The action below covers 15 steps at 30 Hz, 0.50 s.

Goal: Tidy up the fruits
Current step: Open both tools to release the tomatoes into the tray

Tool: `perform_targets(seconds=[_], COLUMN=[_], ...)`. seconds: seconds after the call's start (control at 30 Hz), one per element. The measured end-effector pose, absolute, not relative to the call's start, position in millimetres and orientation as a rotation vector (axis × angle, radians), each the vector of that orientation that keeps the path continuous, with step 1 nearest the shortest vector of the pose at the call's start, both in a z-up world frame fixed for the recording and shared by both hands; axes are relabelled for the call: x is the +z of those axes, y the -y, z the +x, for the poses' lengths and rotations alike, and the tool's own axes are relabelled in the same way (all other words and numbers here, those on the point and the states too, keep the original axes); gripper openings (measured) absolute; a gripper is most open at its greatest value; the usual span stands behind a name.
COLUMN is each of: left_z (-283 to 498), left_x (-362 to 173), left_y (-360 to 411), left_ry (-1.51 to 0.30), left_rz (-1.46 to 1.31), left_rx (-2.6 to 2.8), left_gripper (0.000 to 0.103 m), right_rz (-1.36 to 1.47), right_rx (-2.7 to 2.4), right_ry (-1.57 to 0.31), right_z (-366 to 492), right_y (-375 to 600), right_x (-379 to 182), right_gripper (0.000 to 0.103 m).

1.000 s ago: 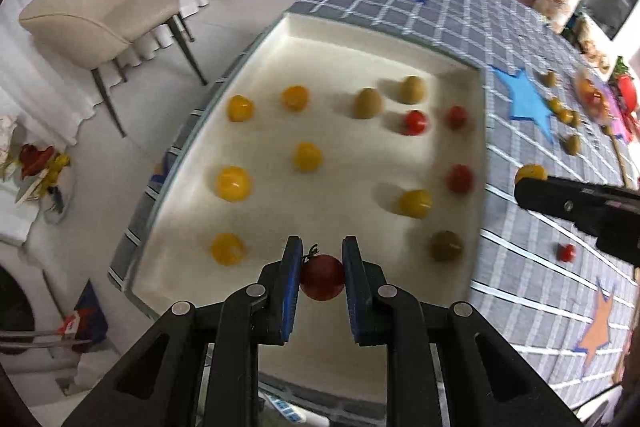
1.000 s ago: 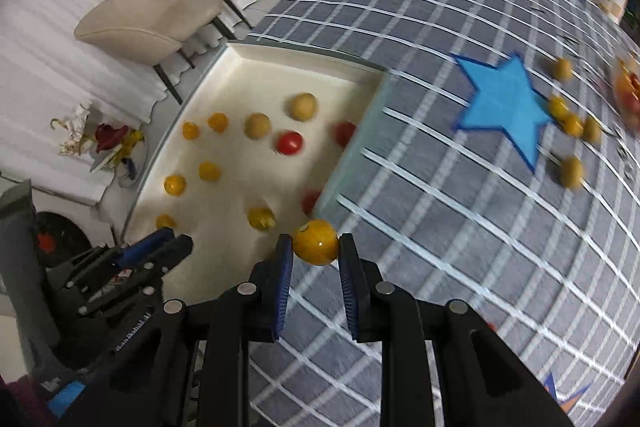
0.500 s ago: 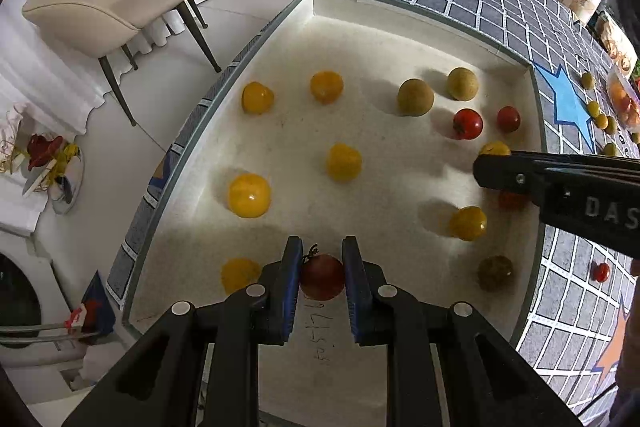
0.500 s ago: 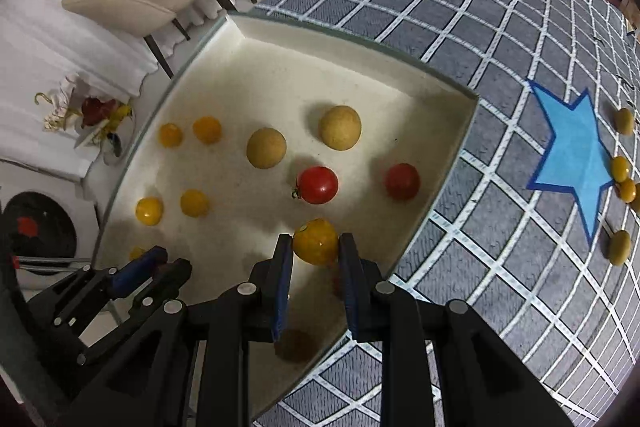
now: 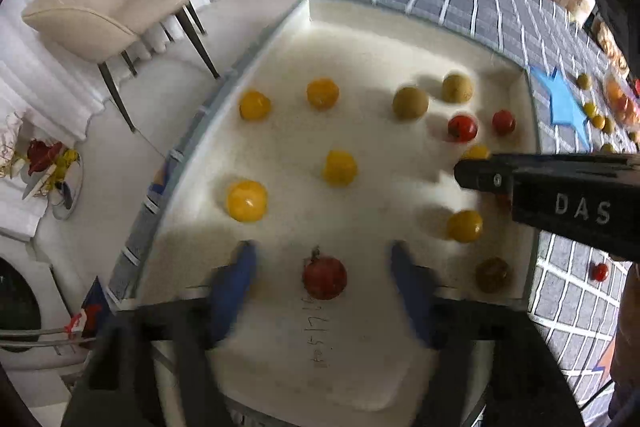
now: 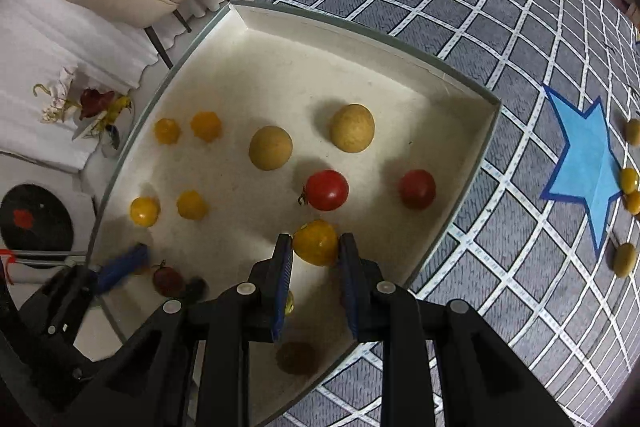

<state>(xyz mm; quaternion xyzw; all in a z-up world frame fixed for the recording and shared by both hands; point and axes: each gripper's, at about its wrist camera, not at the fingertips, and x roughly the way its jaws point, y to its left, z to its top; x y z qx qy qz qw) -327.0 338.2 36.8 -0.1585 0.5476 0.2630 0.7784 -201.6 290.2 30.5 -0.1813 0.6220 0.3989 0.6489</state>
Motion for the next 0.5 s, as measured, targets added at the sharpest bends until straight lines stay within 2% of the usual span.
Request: perform_targets(seconds=[0.23,0.27,0.33,0.5], left_z=[-332,-334,-340,-351], left_x=[54,57,65,82], left_y=[-329,-329,-328,-318], left_ry=[-1.204,-1.205,-1.201,-1.206], left_rz=[-0.319,-0.326,-0.344,-0.325], left_rx=[0.528,0.528,0.530,0.534], left_gripper=[0.076,0.085,0.102,0.102], right_rz=[-0.389,-0.390,-0.397,-0.430], right_rx=[0.920,0.921,0.917,0.894], right_ry=[-1.376,-1.372,-1.369,-1.386], right_z=[-210,-212,-219,-236], right_y=[-275,-271,-264,-249], right_x=[62,68,78,85], right_gripper=[0.067,0.074,0.080,0.082])
